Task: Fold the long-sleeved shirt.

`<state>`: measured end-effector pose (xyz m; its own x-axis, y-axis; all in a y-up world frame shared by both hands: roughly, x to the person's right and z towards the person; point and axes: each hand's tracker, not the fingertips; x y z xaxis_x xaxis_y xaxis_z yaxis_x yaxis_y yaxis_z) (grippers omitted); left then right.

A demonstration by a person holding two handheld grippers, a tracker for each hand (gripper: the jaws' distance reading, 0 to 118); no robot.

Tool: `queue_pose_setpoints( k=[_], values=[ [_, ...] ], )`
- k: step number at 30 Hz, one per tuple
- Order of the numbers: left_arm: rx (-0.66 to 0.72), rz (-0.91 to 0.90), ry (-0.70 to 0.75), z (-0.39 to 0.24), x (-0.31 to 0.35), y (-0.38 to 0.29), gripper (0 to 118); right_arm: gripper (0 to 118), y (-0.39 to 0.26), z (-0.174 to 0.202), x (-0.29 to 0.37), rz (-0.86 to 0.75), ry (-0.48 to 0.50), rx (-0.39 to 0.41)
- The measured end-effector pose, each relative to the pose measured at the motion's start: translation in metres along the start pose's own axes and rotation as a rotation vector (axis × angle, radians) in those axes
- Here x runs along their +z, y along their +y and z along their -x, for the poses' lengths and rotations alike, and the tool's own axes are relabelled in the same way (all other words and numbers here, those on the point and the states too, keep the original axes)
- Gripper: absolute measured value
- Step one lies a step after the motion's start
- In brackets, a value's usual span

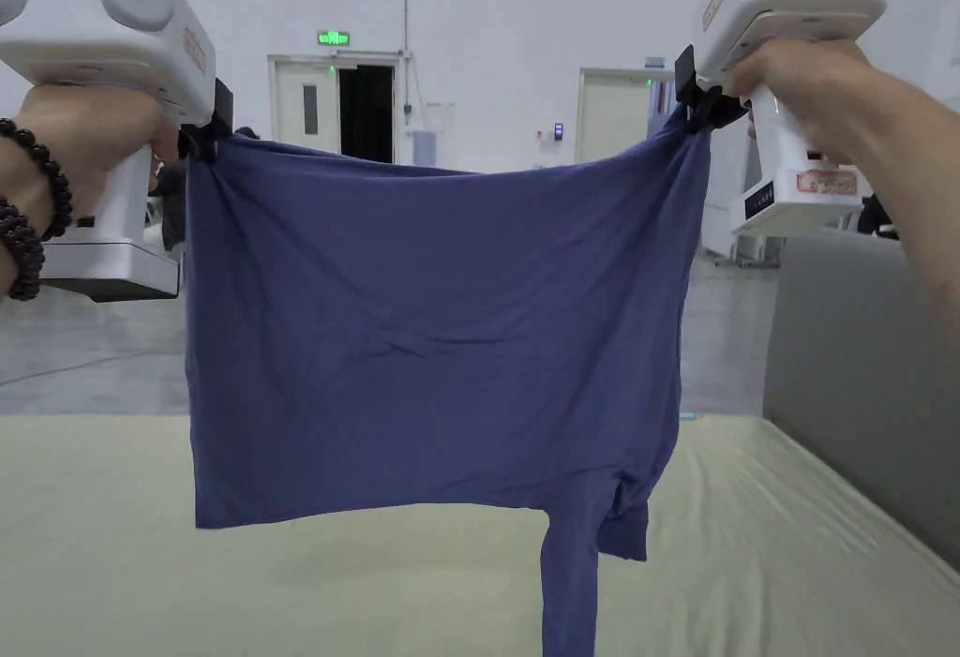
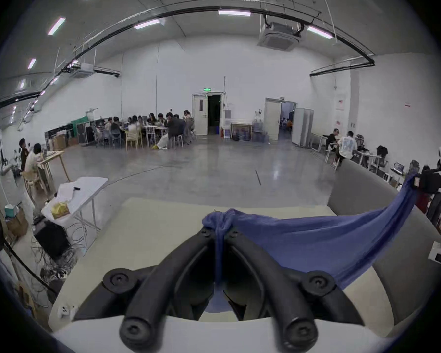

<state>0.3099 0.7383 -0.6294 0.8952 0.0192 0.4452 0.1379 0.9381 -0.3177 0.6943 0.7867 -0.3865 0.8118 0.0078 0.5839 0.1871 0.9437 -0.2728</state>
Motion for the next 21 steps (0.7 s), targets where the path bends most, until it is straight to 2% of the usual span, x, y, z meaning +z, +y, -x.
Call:
queue_pose_setpoints(
  k=[7, 14, 21],
  values=[
    [0.0, -0.087, 0.009, -0.01, -0.012, 0.012, 2, 5, -0.005, -0.006, -0.018, -0.048, -0.014, -0.063],
    [0.006, -0.012, 0.012, -0.014, -0.051, -0.046, 2, 5, -0.068, -0.021, -0.076, 0.046, 0.003, -0.13],
    [0.036, 0.048, -0.027, -0.007, -0.045, -0.105, 2, 5, -0.107, -0.023, -0.081, 0.099, 0.016, -0.085]
  ],
)
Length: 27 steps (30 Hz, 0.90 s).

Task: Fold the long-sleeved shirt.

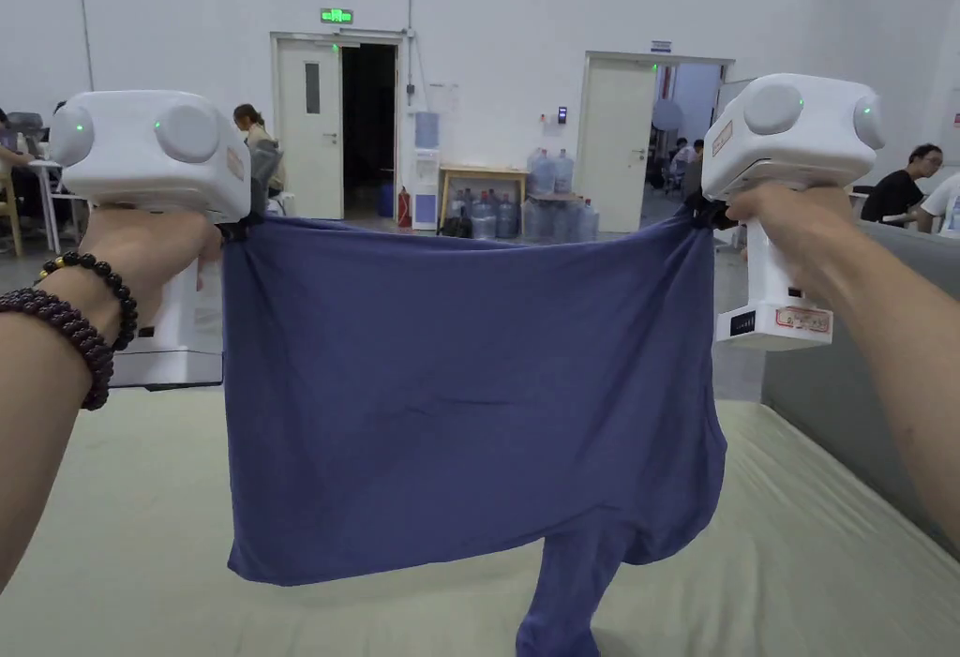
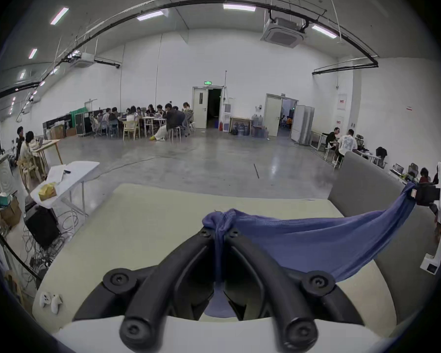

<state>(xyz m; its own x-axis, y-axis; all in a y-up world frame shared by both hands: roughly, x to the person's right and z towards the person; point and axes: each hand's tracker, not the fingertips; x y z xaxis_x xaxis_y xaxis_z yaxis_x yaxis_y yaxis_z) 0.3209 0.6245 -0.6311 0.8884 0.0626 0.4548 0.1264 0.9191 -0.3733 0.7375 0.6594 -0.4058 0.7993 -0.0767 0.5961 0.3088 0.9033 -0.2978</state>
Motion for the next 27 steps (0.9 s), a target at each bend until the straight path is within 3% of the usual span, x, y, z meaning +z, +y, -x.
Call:
queue_pose_setpoints(
  k=[17, 20, 24, 27],
  values=[
    [0.022, 0.051, -0.057, 0.037, 0.153, -0.124, 2, 5, -0.124, -0.024, 0.147, 0.074, 0.057, 0.017],
    [0.061, 0.07, -0.073, 0.046, 0.174, -0.164, 2, 5, -0.166, -0.03, 0.175, 0.086, 0.078, 0.03],
    [0.078, 0.106, -0.105, 0.054, 0.198, -0.239, 2, 5, -0.251, -0.041, 0.201, 0.134, 0.071, 0.116],
    [0.07, 0.136, -0.119, 0.058, 0.217, -0.311, 2, 5, -0.327, -0.057, 0.22, 0.174, 0.085, 0.089]
  ],
)
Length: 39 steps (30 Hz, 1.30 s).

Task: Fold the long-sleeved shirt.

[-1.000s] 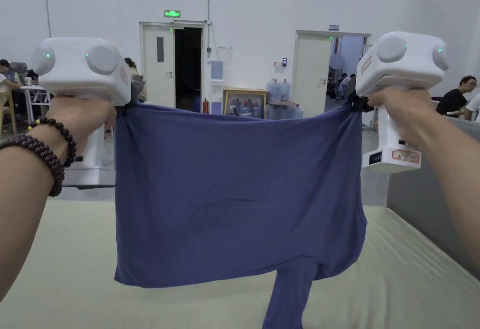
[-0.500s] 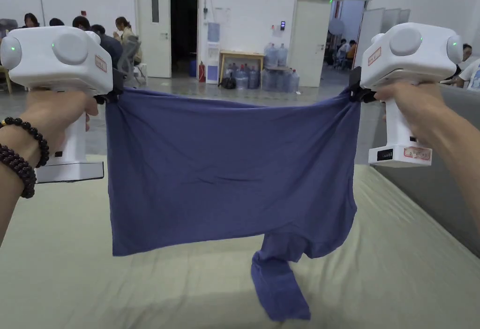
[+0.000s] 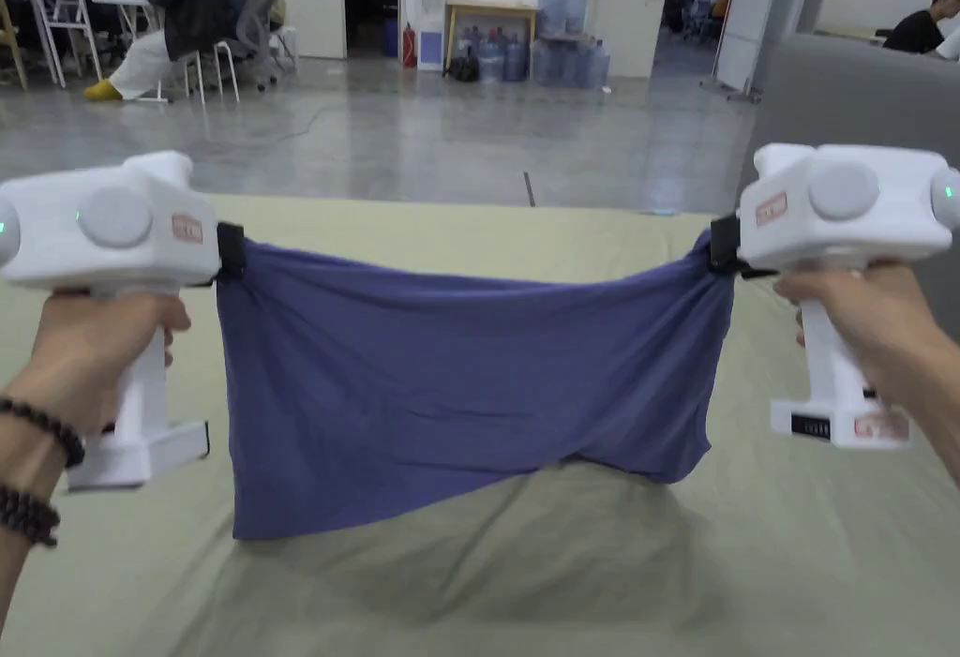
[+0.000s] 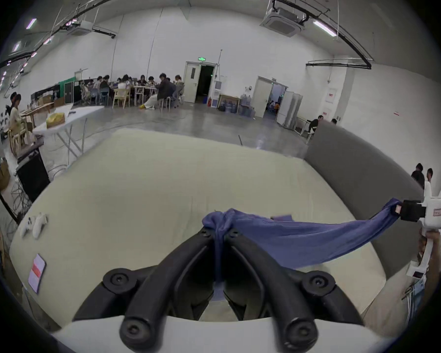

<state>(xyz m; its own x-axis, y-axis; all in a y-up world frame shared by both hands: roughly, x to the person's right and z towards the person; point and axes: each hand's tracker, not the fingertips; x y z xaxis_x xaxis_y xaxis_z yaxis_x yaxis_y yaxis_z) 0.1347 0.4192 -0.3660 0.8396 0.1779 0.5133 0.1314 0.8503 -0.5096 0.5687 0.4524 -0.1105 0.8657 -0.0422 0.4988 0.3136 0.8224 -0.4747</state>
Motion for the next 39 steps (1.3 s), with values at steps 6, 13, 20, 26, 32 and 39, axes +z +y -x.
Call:
queue_pose_setpoints(
  k=[6, 13, 20, 26, 32, 39],
  values=[
    [-0.011, 0.041, 0.023, 0.02, 0.04, -0.139, 2, 5, -0.152, -0.008, 0.026, 0.121, 0.033, 0.012],
    [0.046, 0.253, 0.034, 0.036, 0.069, -0.254, 2, 5, -0.271, -0.005, 0.035, 0.377, 0.047, 0.08],
    [0.013, 0.405, 0.079, 0.039, 0.07, -0.315, 2, 5, -0.32, -0.008, 0.013, 0.541, 0.007, 0.124],
    [0.037, 0.398, 0.074, 0.038, 0.068, -0.303, 15, 28, -0.321, -0.01, -0.002, 0.57, 0.004, 0.104],
    [0.062, 0.34, 0.024, 0.033, 0.075, -0.266, 118, 114, -0.285, -0.01, 0.019, 0.457, -0.003, 0.089],
    [-0.013, 0.274, 0.026, 0.015, 0.044, -0.224, 0, 5, -0.245, -0.012, 0.011, 0.351, 0.006, -0.032]
  ],
)
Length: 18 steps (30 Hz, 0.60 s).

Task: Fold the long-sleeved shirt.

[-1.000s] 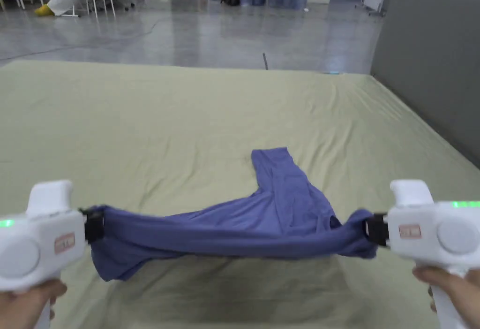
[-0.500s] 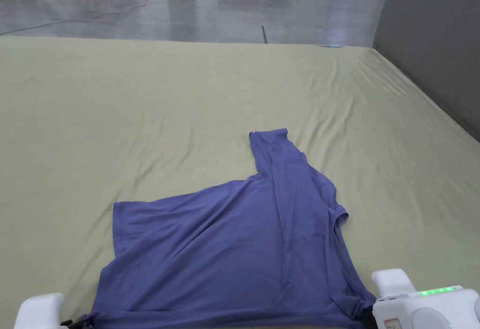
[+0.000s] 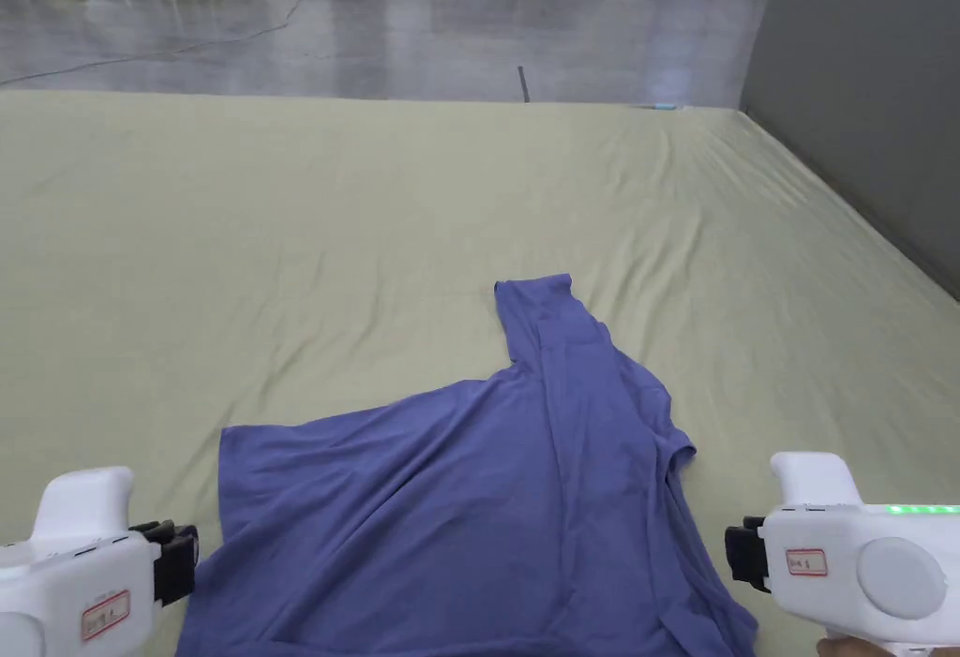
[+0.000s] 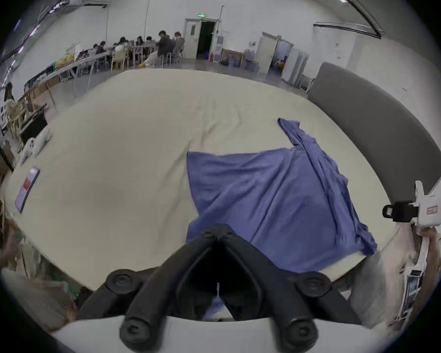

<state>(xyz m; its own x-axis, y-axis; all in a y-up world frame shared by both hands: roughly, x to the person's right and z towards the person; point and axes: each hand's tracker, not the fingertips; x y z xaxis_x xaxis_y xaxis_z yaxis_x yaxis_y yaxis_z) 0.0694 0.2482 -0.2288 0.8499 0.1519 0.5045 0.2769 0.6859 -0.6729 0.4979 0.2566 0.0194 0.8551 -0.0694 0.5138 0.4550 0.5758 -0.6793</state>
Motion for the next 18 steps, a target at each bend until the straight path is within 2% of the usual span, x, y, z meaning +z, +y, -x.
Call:
queue_pose_setpoints(
  k=[5, 10, 14, 17, 18],
  values=[
    [0.001, -0.005, -0.012, -0.008, -0.034, 0.034, 0, 5, 0.037, 0.014, -0.023, -0.012, 0.016, 0.03],
    [0.029, -0.028, -0.03, -0.013, -0.07, 0.083, 0, 5, 0.152, 0.032, -0.069, -0.057, 0.052, 0.074],
    [0.016, -0.024, -0.019, -0.015, -0.112, 0.114, 0, 5, 0.265, 0.053, -0.149, -0.038, 0.068, 0.113],
    [0.011, -0.008, -0.011, -0.012, -0.134, 0.126, 0, 26, 0.327, 0.065, -0.217, -0.003, 0.079, 0.123],
    [0.019, 0.002, -0.014, -0.011, -0.142, 0.128, 0, 26, 0.347, 0.069, -0.24, 0.011, 0.078, 0.129]
  ],
)
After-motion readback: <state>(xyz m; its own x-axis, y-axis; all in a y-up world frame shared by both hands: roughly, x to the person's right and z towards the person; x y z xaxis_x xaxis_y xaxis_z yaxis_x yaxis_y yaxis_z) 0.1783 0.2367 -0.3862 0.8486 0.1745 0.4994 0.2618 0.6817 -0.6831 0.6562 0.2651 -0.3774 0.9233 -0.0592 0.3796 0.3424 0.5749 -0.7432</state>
